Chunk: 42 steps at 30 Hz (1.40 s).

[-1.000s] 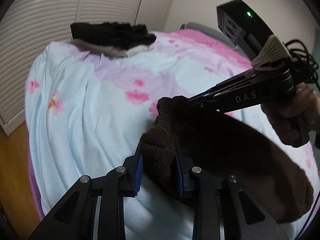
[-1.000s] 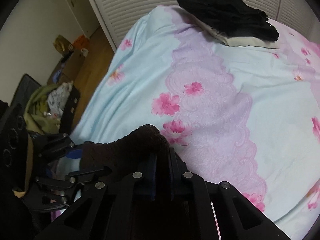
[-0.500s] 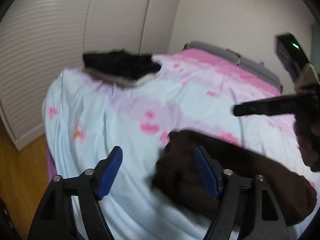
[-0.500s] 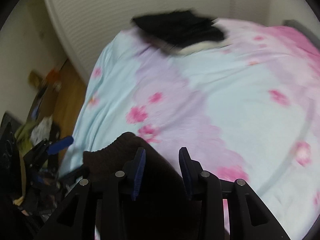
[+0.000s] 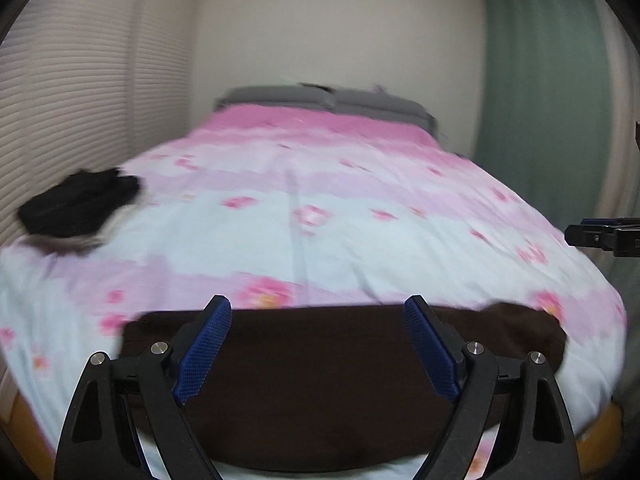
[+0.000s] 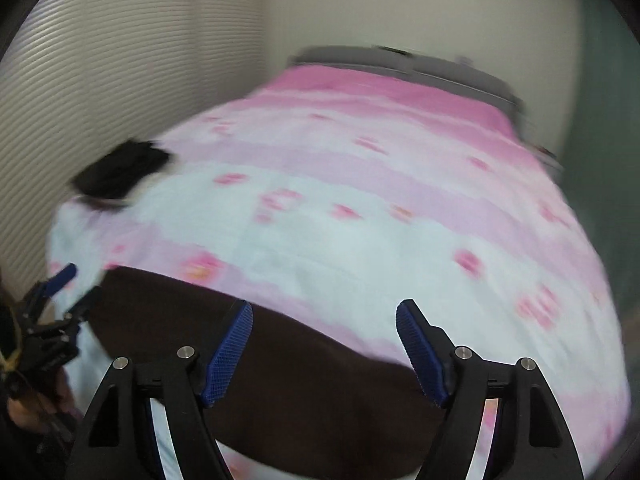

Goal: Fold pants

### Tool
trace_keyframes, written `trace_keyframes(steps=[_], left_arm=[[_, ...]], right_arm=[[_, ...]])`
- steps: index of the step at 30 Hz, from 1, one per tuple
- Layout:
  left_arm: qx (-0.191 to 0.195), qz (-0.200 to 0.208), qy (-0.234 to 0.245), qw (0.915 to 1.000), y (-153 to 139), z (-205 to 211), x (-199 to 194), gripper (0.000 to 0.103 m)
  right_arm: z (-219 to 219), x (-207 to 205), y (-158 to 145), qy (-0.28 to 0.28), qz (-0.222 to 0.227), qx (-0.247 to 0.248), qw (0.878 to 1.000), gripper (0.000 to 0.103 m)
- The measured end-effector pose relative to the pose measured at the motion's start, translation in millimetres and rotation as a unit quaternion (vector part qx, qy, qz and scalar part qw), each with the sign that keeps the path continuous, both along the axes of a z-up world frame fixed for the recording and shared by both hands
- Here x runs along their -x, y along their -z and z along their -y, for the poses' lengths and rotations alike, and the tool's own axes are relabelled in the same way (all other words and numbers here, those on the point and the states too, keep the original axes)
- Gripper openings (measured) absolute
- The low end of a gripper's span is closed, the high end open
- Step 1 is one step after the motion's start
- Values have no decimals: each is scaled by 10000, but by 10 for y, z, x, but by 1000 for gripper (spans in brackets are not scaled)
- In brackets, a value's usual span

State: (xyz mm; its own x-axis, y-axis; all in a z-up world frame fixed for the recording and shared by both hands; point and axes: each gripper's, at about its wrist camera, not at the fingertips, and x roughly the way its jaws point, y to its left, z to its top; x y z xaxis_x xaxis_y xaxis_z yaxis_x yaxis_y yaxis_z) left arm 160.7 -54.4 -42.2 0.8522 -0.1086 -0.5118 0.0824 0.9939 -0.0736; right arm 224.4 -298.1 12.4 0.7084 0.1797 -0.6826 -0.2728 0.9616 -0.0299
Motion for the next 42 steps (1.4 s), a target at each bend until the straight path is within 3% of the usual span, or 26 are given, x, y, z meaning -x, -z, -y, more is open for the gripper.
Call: trace_keyframes(steps=[3,6,8,11,13,14,18,20,22,24,26,29,31,32,37,40,42], left_arm=[[-133,-45,342,9993,117,325,-56,88],[-199,-201,445,9986,237,559,-126,88],[-129,-302,440,9985,288,641,-151,88],[-200,-285,425,9985,325,752,-169,88],[-281,-214,381,9986,331,824,-166,88],[-315,-196,329,9988,349,847,-201,88],[-266,-358,176,9988,448,835,-428,88],[-262,-495,133,9983,528,808,-549,88],[-239,-615,73,9978,608,770,-634,88],[-216,-712,60,9972,683,739,-682,88],[-235,-788,78,9966,745,728,-721,88],[-225,-843,102,9961,814,717,-758,88],[-209,-862,121,9960,836,705,-771,88],[-195,-880,140,9958,844,700,-773,88],[-163,-893,176,9957,848,669,-721,88],[-291,-765,155,9965,834,671,-633,88],[-360,-707,133,9968,831,668,-583,88]], right_arm=[[485,109,172,454,-136,-64,9989,75],[728,-4,331,341,-424,-426,9976,75],[730,-145,389,-173,-548,-592,9966,75],[497,-504,574,-1167,-945,-435,9877,75],[301,-831,725,-1673,-1249,-207,9777,71],[188,-939,805,-1820,-1360,-114,9738,63],[-201,-1496,1195,-2540,-2148,30,9431,31],[-335,-1699,1390,-2854,-2516,-29,9248,31],[-450,-1822,1622,-3260,-3056,-218,8944,31],[-513,-1832,1831,-3471,-3417,-179,8732,31],[-539,-1801,2004,-3557,-3672,-112,8594,32],[-519,-1800,2143,-3574,-3845,-403,8502,33],[-496,-1743,2137,-3626,-3742,-454,8523,24],[-494,-1693,2122,-3705,-3699,-461,8508,14],[-579,-1275,1932,-4035,-3055,14,8625,12],[-647,-936,1733,-4143,-1852,951,8860,11],[-724,-682,1667,-4057,-1044,1606,8937,10]])
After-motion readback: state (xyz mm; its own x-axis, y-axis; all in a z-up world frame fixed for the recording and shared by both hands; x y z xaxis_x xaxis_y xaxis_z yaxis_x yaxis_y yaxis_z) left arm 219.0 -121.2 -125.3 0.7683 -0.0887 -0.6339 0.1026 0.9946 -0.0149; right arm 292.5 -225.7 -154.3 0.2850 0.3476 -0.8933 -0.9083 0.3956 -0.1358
